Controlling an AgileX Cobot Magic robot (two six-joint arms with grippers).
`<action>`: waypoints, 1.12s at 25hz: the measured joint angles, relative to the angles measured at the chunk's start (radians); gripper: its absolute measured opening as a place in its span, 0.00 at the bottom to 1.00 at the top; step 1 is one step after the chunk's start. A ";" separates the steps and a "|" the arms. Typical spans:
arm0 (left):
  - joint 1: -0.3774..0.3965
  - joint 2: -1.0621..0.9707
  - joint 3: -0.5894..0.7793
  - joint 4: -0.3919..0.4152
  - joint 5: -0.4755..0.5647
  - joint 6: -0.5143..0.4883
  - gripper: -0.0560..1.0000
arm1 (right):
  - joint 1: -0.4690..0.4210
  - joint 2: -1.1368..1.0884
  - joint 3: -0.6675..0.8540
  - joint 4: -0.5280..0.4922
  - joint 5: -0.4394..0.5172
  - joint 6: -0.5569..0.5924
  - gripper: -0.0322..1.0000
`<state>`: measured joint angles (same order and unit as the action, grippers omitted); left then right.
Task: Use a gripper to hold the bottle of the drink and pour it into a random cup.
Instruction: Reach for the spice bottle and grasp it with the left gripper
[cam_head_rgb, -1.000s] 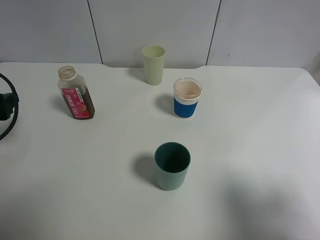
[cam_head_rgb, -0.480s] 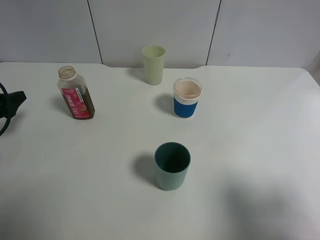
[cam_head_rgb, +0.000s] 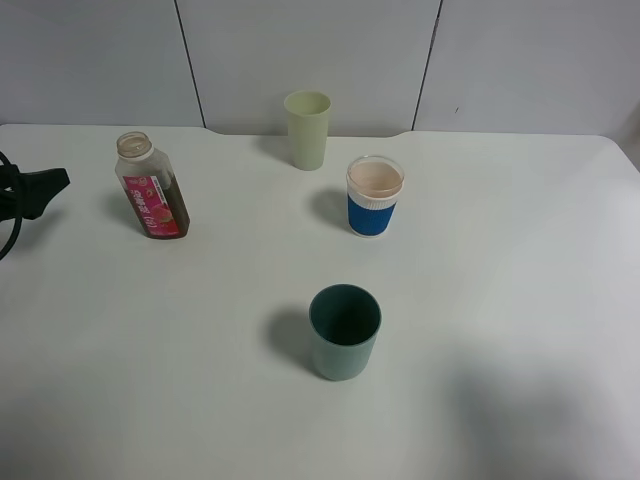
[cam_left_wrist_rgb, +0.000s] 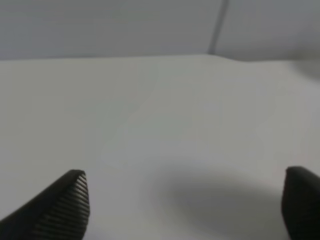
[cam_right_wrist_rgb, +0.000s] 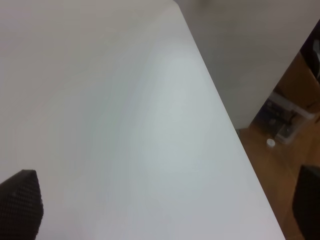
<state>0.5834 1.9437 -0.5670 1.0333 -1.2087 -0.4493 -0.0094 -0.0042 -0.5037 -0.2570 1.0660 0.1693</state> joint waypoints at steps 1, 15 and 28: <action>0.000 0.017 -0.019 0.038 0.000 -0.024 0.74 | 0.000 0.000 0.000 0.000 0.000 0.000 1.00; 0.000 0.071 -0.184 0.400 0.000 -0.223 0.74 | 0.000 0.000 0.000 0.000 0.000 0.000 1.00; -0.094 0.071 -0.201 0.475 0.000 -0.216 0.71 | 0.000 0.000 0.000 0.000 0.000 0.000 1.00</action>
<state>0.4896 2.0150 -0.7676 1.5081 -1.2087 -0.6649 -0.0094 -0.0042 -0.5037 -0.2570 1.0660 0.1693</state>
